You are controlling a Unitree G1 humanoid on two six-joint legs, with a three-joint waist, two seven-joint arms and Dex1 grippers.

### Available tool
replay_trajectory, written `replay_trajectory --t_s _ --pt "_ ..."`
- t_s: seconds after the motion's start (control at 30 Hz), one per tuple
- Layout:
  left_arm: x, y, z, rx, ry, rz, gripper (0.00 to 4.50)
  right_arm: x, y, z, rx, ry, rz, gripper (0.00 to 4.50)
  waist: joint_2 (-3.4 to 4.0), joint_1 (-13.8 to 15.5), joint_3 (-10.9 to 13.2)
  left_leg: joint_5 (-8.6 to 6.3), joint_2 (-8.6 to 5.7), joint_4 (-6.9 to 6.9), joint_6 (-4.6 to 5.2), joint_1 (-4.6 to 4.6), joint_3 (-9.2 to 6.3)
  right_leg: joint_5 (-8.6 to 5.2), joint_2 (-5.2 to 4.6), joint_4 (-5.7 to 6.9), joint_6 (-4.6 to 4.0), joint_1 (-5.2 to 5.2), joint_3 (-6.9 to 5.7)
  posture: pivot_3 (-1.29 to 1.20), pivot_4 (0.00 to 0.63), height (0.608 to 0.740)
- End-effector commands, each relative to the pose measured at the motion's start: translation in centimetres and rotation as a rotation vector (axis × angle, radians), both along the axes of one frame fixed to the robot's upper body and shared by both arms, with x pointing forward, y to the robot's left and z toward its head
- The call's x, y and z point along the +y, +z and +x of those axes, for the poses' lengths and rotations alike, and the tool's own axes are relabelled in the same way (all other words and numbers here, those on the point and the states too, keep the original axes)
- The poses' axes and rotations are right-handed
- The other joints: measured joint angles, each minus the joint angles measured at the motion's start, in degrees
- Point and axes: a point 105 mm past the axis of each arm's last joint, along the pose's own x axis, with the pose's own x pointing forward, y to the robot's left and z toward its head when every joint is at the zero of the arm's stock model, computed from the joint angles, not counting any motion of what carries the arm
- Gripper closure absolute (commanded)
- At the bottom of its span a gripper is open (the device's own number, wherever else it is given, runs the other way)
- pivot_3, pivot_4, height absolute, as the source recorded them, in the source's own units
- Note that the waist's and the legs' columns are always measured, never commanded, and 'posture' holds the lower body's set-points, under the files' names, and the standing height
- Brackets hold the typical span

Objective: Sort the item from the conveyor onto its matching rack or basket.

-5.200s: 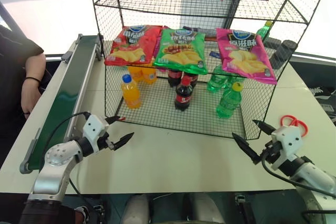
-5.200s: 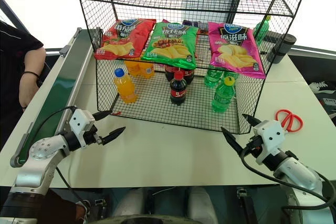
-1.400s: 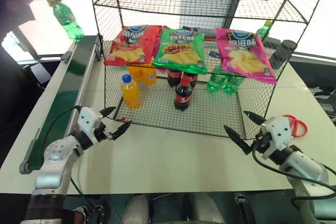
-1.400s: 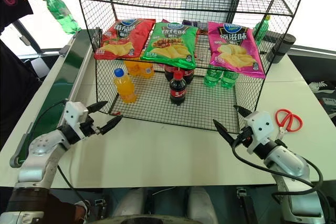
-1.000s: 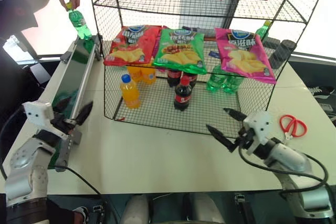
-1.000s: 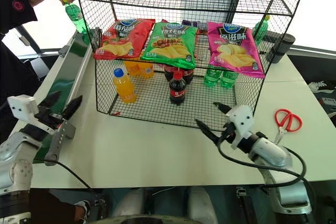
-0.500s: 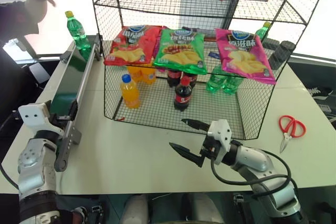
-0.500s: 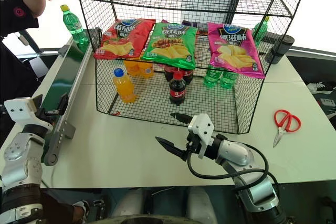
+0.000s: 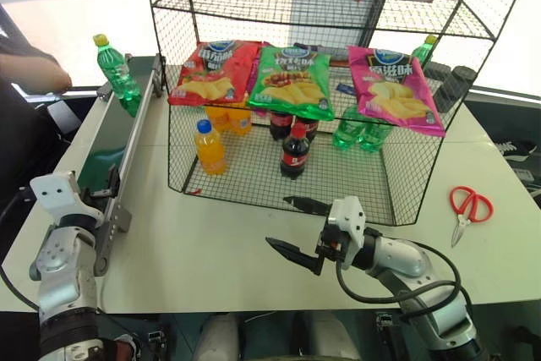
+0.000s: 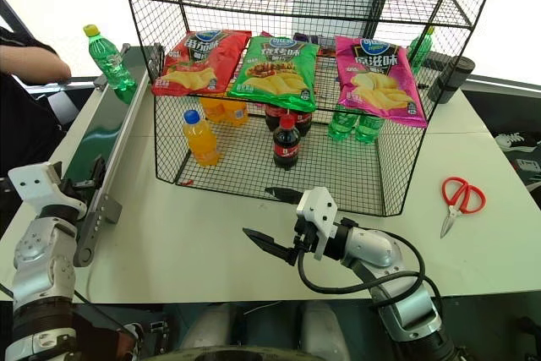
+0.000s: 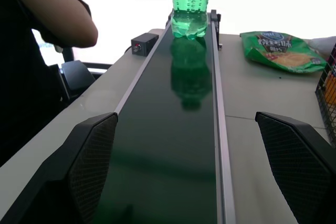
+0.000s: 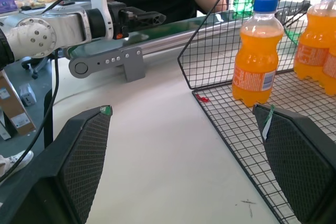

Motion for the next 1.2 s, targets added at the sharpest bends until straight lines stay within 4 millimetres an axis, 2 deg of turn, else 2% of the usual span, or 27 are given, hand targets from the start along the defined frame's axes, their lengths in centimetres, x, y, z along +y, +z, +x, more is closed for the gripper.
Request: replay_trajectory --t_s 0.03,0.43,1.2 --pt "0.3 1.2 0.1 -0.047 0.027 0.028 0.00 0.2 0.9 -0.1 -0.040 0.021 0.033 0.04 0.00 -0.02 0.00 0.00 0.00 0.00 0.00 0.00 0.00 0.00 -0.01 0.00 0.00 0.00 0.00 0.00 0.150 0.740" --pt "0.9 0.4 0.0 -0.043 0.095 0.021 0.00 0.8 1.0 0.0 -0.045 0.036 0.045 0.04 0.00 -0.03 0.00 0.00 -0.04 -0.05 -0.01 -0.01 0.01 0.00 -0.17 0.00 0.00 -0.04 -0.01 0.00 0.150 0.740" --pt "1.6 0.7 0.3 -0.067 0.122 0.032 0.00 0.8 1.7 0.3 -0.054 0.041 0.056 0.04 0.00 -0.12 0.00 -0.01 -0.08 -0.10 -0.04 -0.06 0.03 -0.03 -0.29 -0.05 -0.07 -0.11 -0.03 0.00 0.150 0.740"
